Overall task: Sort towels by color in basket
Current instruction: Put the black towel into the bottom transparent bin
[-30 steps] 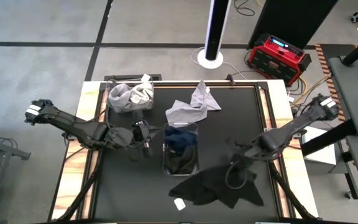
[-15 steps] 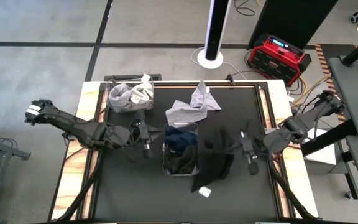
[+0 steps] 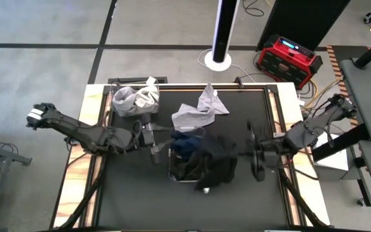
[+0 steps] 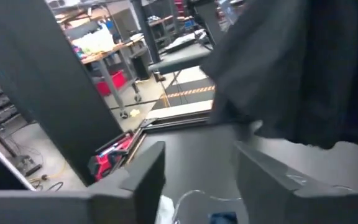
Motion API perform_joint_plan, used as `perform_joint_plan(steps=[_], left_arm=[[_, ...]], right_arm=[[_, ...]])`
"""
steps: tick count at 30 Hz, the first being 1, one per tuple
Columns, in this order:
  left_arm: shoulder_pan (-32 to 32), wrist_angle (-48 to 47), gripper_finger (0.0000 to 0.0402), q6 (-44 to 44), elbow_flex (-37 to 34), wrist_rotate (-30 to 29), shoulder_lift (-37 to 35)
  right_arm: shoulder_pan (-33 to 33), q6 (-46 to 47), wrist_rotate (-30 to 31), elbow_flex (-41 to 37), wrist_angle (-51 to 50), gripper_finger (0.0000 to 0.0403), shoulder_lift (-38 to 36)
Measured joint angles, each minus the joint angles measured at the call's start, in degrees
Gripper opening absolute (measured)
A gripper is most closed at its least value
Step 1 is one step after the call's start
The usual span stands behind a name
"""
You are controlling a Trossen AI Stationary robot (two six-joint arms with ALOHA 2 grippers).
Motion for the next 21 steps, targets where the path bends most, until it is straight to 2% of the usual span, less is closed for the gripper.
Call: perform_joint_plan(steps=[2, 5, 7, 14, 17, 21], left_arm=[[0.02, 1.37, 0.0198, 0.07, 0.00, 3.19, 1.23], [0.00, 6.39, 0.0229, 1.49, 0.00, 10.54, 4.11], [-0.03, 10.66, 0.0245, 2.68, 0.00, 13.38, 6.33], [0.46, 19.48, 0.0271, 4.24, 0.87, 15.29, 13.22], [0.85, 20.84, 0.0273, 4.31, 3.17, 18.48, 16.61], [1.52, 20.97, 0.0272, 4.88, 7.86, 19.12, 21.19]], right_arm=[[0.06, -1.36, -2.52, -0.68, 3.12, 0.0009, -0.01], [-0.02, -2.72, -2.55, -1.21, 4.29, 0.0009, -0.11], [-0.12, -3.09, -2.22, -1.32, 4.27, 0.0009, -0.03], [-0.43, -2.30, -2.17, -1.34, 6.37, 0.0009, 0.31], [-0.66, -2.12, -2.13, -1.34, 6.81, 0.0009, 0.31], [-1.15, -2.09, -2.14, -1.34, 6.84, 0.0009, 0.31]])
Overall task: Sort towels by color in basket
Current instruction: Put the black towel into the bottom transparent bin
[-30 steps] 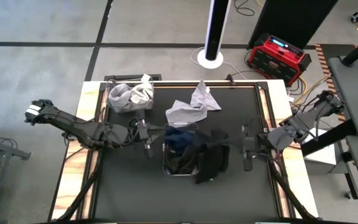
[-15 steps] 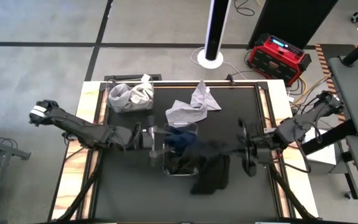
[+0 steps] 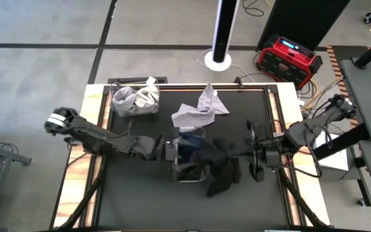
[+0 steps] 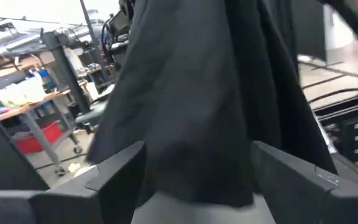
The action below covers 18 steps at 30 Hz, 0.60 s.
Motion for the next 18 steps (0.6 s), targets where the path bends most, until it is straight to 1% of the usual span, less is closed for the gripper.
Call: perform_joint_plan(steps=[5, 9, 11, 13, 15, 16, 18], left_arm=[[0.68, -0.91, 0.0272, 1.92, 4.63, 1.37, 4.08], [1.68, -0.85, 0.0272, 1.80, 6.61, 1.93, 6.02], [2.31, -1.23, 0.0264, 1.62, 7.25, 1.77, 6.90], [2.73, -1.23, 0.0243, 1.19, 7.92, 1.73, 7.69], [2.96, -1.15, 0.0207, 1.11, 8.27, 1.75, 8.15], [3.01, -1.11, 0.0184, 1.19, 8.42, 1.77, 8.28], [3.05, -1.27, 0.0124, 1.55, 8.37, 1.77, 8.41]], right_arm=[[-0.51, 0.63, 0.15, 0.00, 0.00, 0.0009, 0.09], [-0.60, 1.00, 0.11, 0.00, -0.01, 0.0009, 0.09], [-0.60, 1.16, 0.09, 0.00, -0.04, 0.0009, 0.09], [-0.60, 1.24, 0.09, 0.00, -0.13, 0.0009, 0.09], [-0.60, 1.92, 0.09, 0.00, -0.25, 0.0009, 0.09], [-0.60, 2.27, 0.07, 0.00, -0.31, 0.0009, 0.09], [-0.60, 2.52, 0.07, -0.02, -0.59, 0.0009, 0.11]])
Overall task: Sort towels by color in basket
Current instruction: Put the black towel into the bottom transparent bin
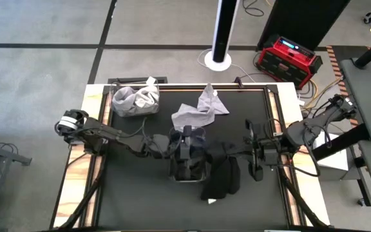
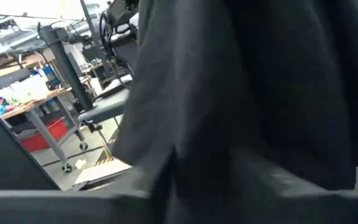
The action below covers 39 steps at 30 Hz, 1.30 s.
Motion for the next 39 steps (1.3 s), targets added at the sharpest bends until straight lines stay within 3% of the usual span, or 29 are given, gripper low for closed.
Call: perform_joint_plan(steps=[2, 4, 6, 12, 15, 22, 28, 39], left_arm=[[0.02, -0.12, 0.0052, 0.14, -0.14, -0.02, 0.00], [0.02, -0.23, 0.0016, 0.14, -0.15, -0.01, -0.04], [0.01, -1.05, 0.0010, 0.69, -0.17, -0.79, -0.29], [-0.85, -7.53, 0.0001, 2.26, -0.26, -6.91, -5.27], [-0.85, -11.43, 0.0000, 2.72, -0.25, -6.95, -9.20], [-0.35, -26.99, 0.0000, -0.35, 4.37, -6.96, -16.71], [-0.20, -27.56, 0.0000, -1.82, 8.76, -6.56, -15.47], [0.79, -23.39, 0.0000, -4.79, 13.46, -6.25, -6.16]], right_arm=[[0.00, 0.15, 0.00, 0.00, -0.18, 0.0009, 0.00], [0.00, 0.17, 0.22, 0.00, -0.32, 0.0009, 0.00], [0.02, 0.57, 2.87, 0.00, -0.65, 0.0009, 0.00], [0.00, 5.16, 19.32, -0.02, -8.80, 0.0009, -1.83], [0.02, 7.60, 23.74, -0.02, -14.00, 0.0009, -3.56], [-0.38, 12.93, 24.10, 0.31, -22.23, 0.0009, -6.67], [-1.27, 16.76, 23.97, 0.10, -18.51, 0.0009, -3.40], [-1.75, 17.16, 19.51, 0.02, -7.89, 0.0009, 6.51]])
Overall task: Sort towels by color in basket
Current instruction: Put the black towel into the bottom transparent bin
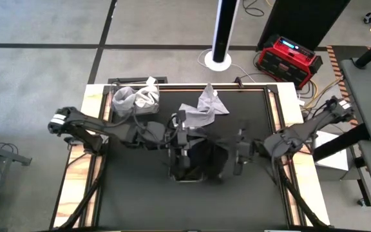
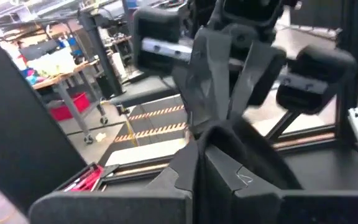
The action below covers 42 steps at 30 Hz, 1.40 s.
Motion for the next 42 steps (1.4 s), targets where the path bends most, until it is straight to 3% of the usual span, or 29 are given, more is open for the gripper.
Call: perform_joint_plan(steps=[4, 7, 20, 26, 29, 32, 39, 42], left_arm=[[0.40, 0.00, 0.0011, -2.08, 0.45, 5.94, 0.78], [0.52, -0.21, 0.0037, -2.85, 0.43, 6.67, 0.79], [0.65, -2.34, 0.0244, -2.67, 0.03, 10.08, 1.61], [1.37, -2.61, 0.0285, -2.72, -0.06, 9.19, 1.61], [1.46, -2.16, 0.0270, -2.21, -0.10, 5.41, 1.61], [1.46, -2.37, 0.0221, -1.03, -0.20, 4.33, 1.61], [1.51, -2.64, 0.0021, 0.81, -1.01, 4.25, 1.61], [1.63, -2.10, 0.0015, 0.89, -1.31, 4.02, 1.59]], right_arm=[[-0.37, 0.89, -0.34, 0.00, 2.91, 0.0009, 1.61], [-0.79, 0.90, -0.26, 0.00, 6.17, 0.0009, 2.47], [-3.53, 0.90, -0.28, -0.02, 11.28, 0.0009, 5.90], [-4.81, 0.46, -0.28, 0.00, 12.72, 0.0009, 7.47], [-4.94, -0.08, -0.51, 0.00, 12.72, 0.0009, 8.27], [-4.92, -0.15, -0.58, 0.00, 12.84, 0.0009, 8.59], [-4.83, 0.04, -0.98, -0.01, 13.04, 0.0009, 8.24], [-4.87, 0.96, -0.86, -0.02, 13.10, 0.0012, 7.64]])
